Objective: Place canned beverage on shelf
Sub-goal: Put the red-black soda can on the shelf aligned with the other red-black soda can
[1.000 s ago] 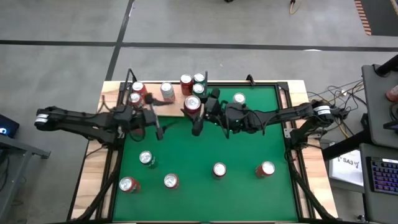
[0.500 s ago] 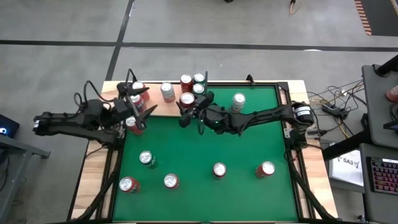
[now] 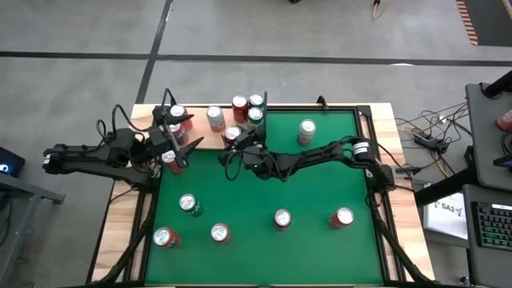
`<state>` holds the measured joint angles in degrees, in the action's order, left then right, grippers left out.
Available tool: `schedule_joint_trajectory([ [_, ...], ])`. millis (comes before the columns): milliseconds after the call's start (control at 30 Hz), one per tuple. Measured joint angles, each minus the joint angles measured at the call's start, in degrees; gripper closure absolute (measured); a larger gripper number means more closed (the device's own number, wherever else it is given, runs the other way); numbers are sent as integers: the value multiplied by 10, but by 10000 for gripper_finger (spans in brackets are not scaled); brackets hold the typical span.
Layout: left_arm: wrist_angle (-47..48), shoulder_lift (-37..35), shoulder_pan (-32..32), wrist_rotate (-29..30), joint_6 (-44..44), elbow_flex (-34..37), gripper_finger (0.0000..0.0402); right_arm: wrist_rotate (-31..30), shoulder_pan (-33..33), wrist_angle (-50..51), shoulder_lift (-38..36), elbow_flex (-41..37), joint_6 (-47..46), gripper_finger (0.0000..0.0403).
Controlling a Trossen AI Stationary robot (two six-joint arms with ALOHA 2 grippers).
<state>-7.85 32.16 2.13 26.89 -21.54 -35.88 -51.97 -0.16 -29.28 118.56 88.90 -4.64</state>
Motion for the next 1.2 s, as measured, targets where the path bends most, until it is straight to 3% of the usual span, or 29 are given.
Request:
schedule_joint_trajectory([
  [100, 3, 0, 0, 0, 0, 0, 73, -22, -1, 0, 14, 8, 0, 115],
  [1200, 6, 15, 0, 0, 0, 0, 73, -26, -26, -27, 87, 38, -84, 115],
])
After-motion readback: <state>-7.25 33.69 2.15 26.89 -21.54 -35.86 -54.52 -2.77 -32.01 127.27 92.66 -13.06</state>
